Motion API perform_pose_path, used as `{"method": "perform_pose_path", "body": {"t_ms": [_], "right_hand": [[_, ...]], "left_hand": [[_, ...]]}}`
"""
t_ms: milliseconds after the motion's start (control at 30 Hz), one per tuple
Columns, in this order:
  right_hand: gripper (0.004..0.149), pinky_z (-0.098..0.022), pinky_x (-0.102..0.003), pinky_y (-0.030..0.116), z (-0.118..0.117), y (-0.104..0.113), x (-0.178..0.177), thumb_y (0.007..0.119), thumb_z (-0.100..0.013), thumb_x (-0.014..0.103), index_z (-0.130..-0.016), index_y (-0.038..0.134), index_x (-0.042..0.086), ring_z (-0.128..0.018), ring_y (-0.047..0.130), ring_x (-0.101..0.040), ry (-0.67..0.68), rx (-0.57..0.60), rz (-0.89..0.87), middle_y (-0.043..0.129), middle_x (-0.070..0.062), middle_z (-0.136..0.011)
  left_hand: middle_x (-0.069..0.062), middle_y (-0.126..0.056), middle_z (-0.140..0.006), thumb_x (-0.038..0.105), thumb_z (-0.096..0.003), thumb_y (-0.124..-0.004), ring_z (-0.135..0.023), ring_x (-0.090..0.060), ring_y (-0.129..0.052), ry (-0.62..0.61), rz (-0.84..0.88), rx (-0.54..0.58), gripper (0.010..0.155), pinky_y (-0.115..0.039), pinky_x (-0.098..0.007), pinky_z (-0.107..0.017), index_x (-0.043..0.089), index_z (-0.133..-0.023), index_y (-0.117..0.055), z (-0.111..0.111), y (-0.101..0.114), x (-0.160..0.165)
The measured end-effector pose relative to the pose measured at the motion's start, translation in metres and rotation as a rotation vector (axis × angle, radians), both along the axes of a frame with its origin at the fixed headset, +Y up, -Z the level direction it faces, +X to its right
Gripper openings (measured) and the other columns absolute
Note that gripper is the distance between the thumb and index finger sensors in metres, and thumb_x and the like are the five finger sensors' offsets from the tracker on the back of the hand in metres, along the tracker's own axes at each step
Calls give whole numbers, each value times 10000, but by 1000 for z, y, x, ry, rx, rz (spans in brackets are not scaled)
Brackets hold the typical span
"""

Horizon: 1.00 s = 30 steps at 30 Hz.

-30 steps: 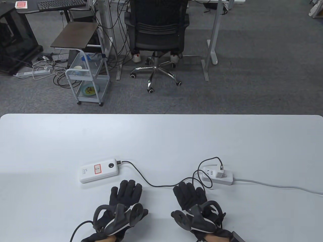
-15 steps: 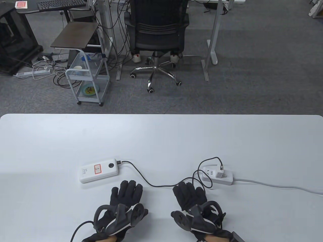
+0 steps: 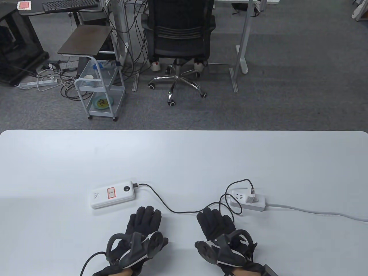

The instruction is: Unplug the charger and disconnect the battery pack

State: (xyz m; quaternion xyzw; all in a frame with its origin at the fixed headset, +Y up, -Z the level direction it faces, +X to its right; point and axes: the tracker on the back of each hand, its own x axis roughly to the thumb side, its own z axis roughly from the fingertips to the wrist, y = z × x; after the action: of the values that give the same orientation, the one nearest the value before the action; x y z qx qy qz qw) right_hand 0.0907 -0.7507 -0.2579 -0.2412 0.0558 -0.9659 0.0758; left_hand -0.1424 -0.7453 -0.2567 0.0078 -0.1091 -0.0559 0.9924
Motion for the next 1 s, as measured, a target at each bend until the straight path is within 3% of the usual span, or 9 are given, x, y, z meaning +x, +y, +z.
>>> {"method": "perform_pose_path", "body": {"t_ms": [200, 300, 400, 667, 1000], "right_hand": [[836, -695, -595, 558, 1, 3, 0, 602, -449, 598, -1109, 455, 105, -1009, 595, -466, 21, 35, -41, 462, -210, -1179], [832, -695, -592, 553, 1, 3, 0, 604, -449, 596, -1103, 481, 96, -1005, 601, -473, 17, 38, -41, 478, -215, -1175], [829, -696, -588, 553, 1, 3, 0, 606, -449, 594, -1101, 487, 96, -1004, 604, -470, 23, 41, -45, 483, -216, -1173], [816, -691, -571, 575, 2, 3, -2, 616, -450, 588, -1089, 518, 90, -987, 641, -465, 43, 55, -45, 517, -222, -1161], [813, -693, -572, 576, 4, 4, -2, 616, -451, 590, -1092, 521, 99, -990, 642, -464, 47, 69, -30, 522, -219, -1162]], "left_hand": [[-10, -513, -1255, 781, -408, -647, -1174, -319, -641, 9, 18, 16, 903, -593, -424, -855, 326, -1168, -470, -1, 0, -1], [-3, -469, -1256, 766, -436, -637, -1190, -294, -592, 15, 9, 19, 897, -554, -398, -879, 297, -1173, -433, -1, 0, -1], [-10, -531, -1252, 785, -396, -652, -1164, -335, -661, 10, 16, 24, 907, -609, -438, -841, 331, -1163, -486, -1, -1, -1], [-3, -542, -1240, 768, -418, -666, -1155, -298, -691, 21, 15, 55, 883, -650, -385, -847, 309, -1156, -503, 0, 4, -2], [-52, -501, -1250, 768, -420, -662, -1166, -318, -654, 38, -4, 60, 907, -616, -404, -855, 292, -1167, -464, 0, 1, -5]]}}
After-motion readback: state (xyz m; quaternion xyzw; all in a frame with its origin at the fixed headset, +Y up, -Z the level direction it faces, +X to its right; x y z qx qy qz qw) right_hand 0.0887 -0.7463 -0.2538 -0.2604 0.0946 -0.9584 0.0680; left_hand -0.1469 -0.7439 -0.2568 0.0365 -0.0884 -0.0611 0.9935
